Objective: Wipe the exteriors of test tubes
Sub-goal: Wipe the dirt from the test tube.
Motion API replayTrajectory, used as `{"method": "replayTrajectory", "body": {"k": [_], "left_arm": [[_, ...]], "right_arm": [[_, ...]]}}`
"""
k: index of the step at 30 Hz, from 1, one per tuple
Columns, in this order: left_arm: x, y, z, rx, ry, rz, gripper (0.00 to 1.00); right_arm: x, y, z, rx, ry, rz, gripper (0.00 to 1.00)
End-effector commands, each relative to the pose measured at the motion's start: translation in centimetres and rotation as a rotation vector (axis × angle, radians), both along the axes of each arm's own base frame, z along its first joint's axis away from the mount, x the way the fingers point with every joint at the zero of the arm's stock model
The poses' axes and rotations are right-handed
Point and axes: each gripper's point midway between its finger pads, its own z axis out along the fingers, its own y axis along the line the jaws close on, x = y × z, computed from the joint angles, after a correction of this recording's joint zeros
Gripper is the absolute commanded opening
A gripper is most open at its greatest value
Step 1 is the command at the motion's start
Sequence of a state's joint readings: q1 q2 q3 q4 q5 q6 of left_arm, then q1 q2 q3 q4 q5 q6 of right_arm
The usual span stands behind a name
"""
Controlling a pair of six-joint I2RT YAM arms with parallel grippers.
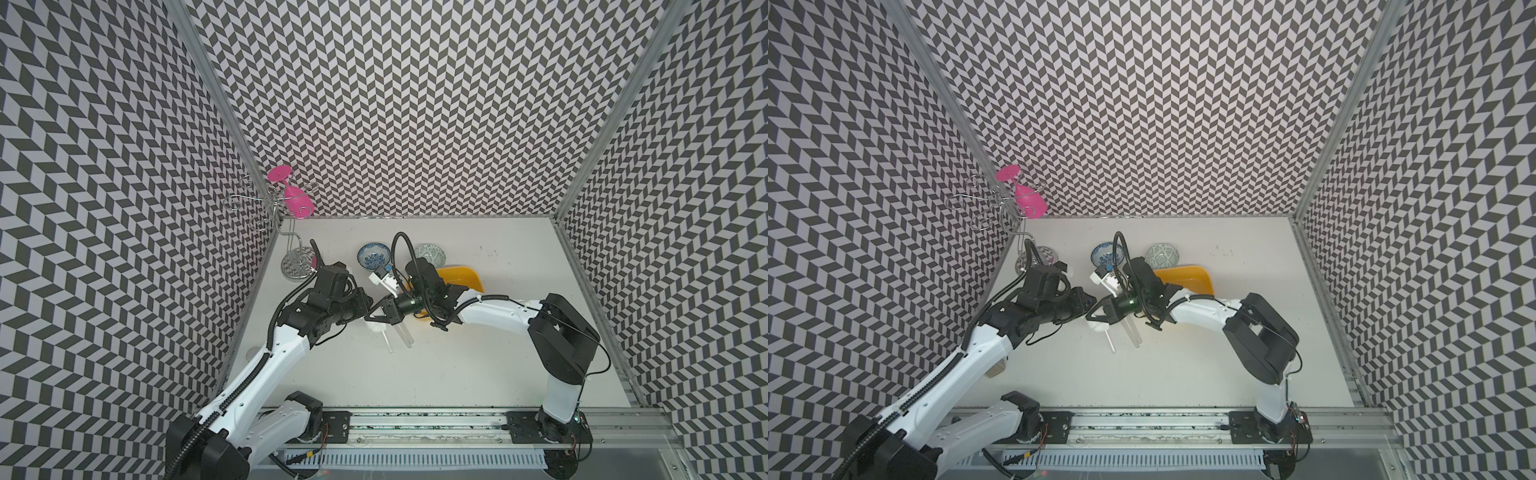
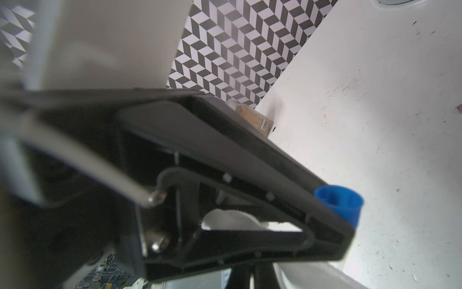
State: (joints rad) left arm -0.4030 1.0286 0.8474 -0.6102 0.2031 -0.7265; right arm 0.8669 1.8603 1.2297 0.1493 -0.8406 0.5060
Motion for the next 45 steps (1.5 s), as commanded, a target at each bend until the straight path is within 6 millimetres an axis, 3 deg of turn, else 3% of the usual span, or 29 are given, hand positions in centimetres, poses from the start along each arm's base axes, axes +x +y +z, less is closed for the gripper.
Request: {"method": "replayTrajectory", "body": {"k": [1, 14, 24, 27, 30, 35, 40, 45], "left_arm": [[0.2, 0.5, 1.3, 0.006, -0.027, 0.016, 0.14], [1.0, 0.4, 1.5, 0.004, -0.046, 0.025, 0.14], [1.3, 0.7, 1.6, 0.025, -0.053, 0.04, 0.14], [1.5, 0.9, 1.8, 0.044, -0.059, 0.041, 0.14], [1.6, 1.1, 1.9, 0.061, -0.06, 0.041, 0.14], [1.6, 1.1, 1.7, 0.067, -0.057, 0.04, 0.14], [1.5, 1.1, 1.5, 0.066, -0.055, 0.038, 0.14], [1.3, 1.3, 1.7, 0.073, -0.057, 0.042, 0.14]], "right_arm": [[-0.1, 0.1, 0.1, 0.018, -0.002, 0.01, 0.0], [-4.5, -3.2, -2.6, -0.062, 0.019, 0.019, 0.0], [-6.7, -6.4, -3.1, -0.089, 0.048, 0.002, 0.0], [-6.1, -8.4, -3.2, -0.087, 0.076, -0.055, 0.0], [-4.0, -11.4, -4.0, -0.099, 0.13, -0.166, 0.0], [-1.5, -16.0, -8.6, -0.25, 0.217, -0.287, 0.0], [-0.5, -18.5, -12.8, -0.435, 0.266, -0.333, 0.0], [0.6, -21.1, -15.4, -0.628, 0.229, -0.436, 0.0]]}}
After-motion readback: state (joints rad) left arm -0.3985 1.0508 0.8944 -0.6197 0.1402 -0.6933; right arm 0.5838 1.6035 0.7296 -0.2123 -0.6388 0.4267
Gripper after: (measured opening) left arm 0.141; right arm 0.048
